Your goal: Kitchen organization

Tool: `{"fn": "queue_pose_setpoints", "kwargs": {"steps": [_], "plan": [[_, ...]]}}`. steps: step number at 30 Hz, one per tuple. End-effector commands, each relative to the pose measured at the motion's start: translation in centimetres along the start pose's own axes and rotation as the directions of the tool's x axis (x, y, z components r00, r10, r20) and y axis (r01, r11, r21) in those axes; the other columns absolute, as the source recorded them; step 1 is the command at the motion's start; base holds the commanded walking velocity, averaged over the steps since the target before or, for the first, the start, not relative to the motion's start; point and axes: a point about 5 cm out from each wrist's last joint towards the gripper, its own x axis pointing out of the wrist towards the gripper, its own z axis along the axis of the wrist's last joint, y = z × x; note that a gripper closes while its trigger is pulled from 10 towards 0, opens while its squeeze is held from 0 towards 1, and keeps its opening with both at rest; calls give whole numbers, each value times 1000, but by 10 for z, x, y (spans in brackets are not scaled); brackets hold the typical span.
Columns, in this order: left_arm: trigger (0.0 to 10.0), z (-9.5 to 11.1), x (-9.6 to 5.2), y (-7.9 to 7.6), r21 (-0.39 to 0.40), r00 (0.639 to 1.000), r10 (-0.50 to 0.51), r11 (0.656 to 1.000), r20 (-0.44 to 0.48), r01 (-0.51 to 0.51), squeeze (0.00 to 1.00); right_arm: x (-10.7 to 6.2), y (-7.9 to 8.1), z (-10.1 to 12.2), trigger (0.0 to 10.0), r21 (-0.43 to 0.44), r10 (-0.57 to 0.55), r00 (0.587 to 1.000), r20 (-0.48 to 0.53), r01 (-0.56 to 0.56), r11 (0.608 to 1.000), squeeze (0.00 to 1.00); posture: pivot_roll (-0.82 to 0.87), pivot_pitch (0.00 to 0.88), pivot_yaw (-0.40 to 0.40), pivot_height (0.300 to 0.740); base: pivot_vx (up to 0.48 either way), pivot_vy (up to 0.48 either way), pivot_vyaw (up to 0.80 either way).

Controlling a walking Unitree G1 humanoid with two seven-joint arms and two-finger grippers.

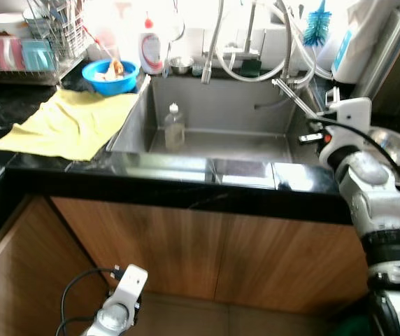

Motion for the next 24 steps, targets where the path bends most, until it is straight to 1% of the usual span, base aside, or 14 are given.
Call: {"fn": "queue_pose_setpoints", "kwargs": {"steps": [1,3,6,9,10,11,12,16,17,19,20,22,23,24], "plan": [[10000,-5,-1,1,-6,1000,3,1000,-23,-4,0,4,-2,6,10000,-2,10,1000,15,-10,1000,0,-70,0,-11,740,0,0,0],[10000,-6,-1,1,-6,1000,3,1000,-28,-3,0,5,0,5,10000,11,27,1000,14,-27,1000,0,-74,0,-9,740,0,0,0],[10000,-7,-1,0,-3,999,1,1000,-34,-1,0,6,1,-3,10000,-4,19,1000,-6,-19,1000,0,-71,0,-12,740,0,0,0],[10000,-6,-1,0,-9,1000,4,1000,-27,-4,0,3,8,8,10000,-7,22,991,133,-21,1000,0,-70,0,-13,740,0,0,0],[10000,-6,-1,0,-9,1000,4,1000,-27,-4,0,3,8,8,10000,-7,22,991,133,-21,1000,0,-70,0,-13,740,0,0,0],[10000,-6,-1,0,-9,1000,3,1000,-26,-4,0,-1,13,19,10000,-26,1,972,235,5,1000,0,-74,0,-12,740,0,0,0],[10000,-6,-1,0,-7,1000,3,1000,-25,-3,0,-4,17,22,10000,-44,-5,962,274,18,999,0,-74,0,-13,740,0,0,0],[10000,-6,-1,0,-6,1000,2,1000,-22,-3,0,-18,31,22,10000,-89,-13,932,362,49,995,0,-75,0,-16,740,0,0,0],[10000,-6,-1,0,-7,1000,4,1000,-21,-4,0,-29,39,17,10000,-95,-47,912,409,93,991,0,-78,0,-16,740,0,0,0],[10000,-6,-1,0,-7,1000,5,1000,-20,-5,0,-37,44,11,10000,-117,-65,901,429,126,985,0,-78,0,-16,740,0,0,0],[10000,-6,-1,0,-5,1000,3,1000,-16,-3,0,-50,53,-2,10000,-141,-82,894,441,159,977,0,-69,0,-12,740,0,0,0],[10000,-6,-1,1,-5,1000,3,1000,-14,-3,0,-55,56,-6,10000,-158,-82,892,445,169,973,0,-68,0,-12,740,0,0,0],[10000,-6,-1,2,-3,1000,3,1000,-13,-3,0,-63,63,-11,10000,-206,-75,888,453,187,961,0,-76,0,-8,740,0,0,0],[10000,-6,-1,2,-3,1000,3,1000,-13,-3,0,-63,63,-11,10000,-206,-75,888,453,187,961,0,-76,0,-8,740,0,0,0]]}}
